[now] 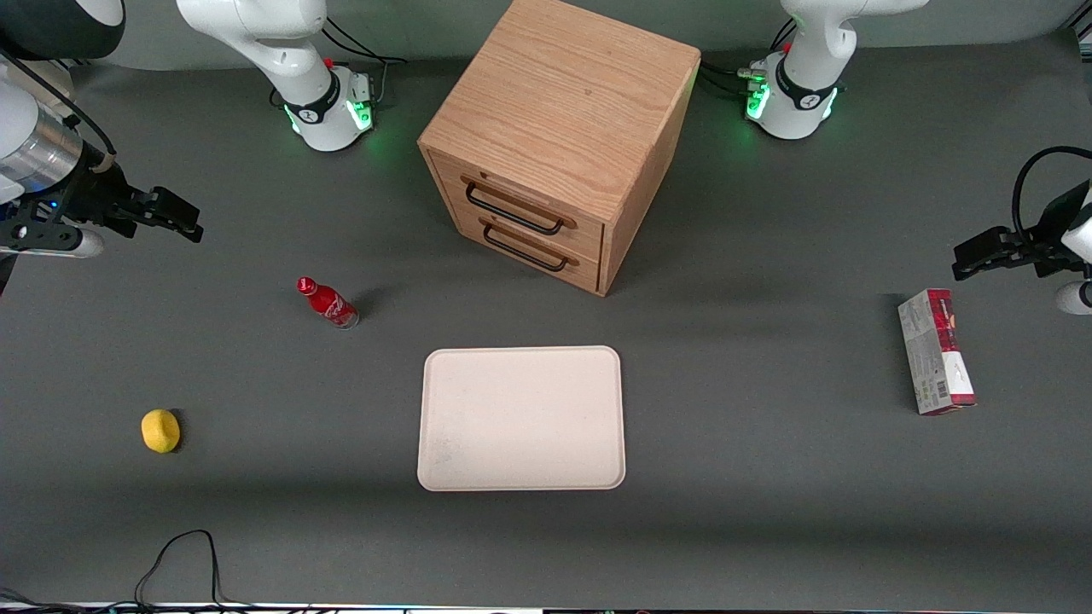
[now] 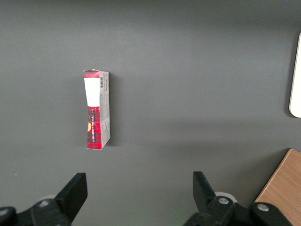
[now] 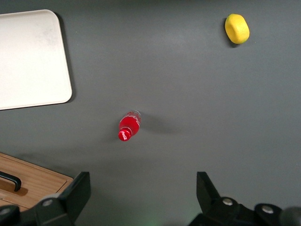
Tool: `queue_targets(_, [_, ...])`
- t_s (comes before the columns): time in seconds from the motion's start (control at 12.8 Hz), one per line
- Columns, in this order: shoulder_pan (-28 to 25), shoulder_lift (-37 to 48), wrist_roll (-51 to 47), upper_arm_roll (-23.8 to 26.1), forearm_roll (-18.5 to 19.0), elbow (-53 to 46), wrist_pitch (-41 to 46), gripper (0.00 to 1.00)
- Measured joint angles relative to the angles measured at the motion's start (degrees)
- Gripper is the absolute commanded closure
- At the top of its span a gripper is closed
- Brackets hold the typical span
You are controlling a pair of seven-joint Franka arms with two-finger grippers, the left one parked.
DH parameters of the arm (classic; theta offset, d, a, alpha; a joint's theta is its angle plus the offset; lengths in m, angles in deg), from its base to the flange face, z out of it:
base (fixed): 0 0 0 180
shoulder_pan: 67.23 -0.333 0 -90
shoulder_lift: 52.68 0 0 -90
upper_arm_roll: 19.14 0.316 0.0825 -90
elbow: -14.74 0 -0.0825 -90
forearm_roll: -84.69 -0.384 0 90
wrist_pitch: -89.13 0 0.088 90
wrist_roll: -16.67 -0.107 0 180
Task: Open upper drawer
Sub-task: 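Move the right gripper to the upper drawer's black handle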
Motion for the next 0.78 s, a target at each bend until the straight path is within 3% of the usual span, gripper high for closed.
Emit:
queue_targets(0.23, [0.0,-1.3,-1.1,0.0,0.0,-1.6,0.1,0.0])
queue_targets(0.47, [0.0,-8.0,-1.3,0.9,0.0,-10.8,1.8,0.0])
queue_targets(0.78, [-0.3,-18.6,-0.6,10.7,-0.3,-22.3,4.1,0.0])
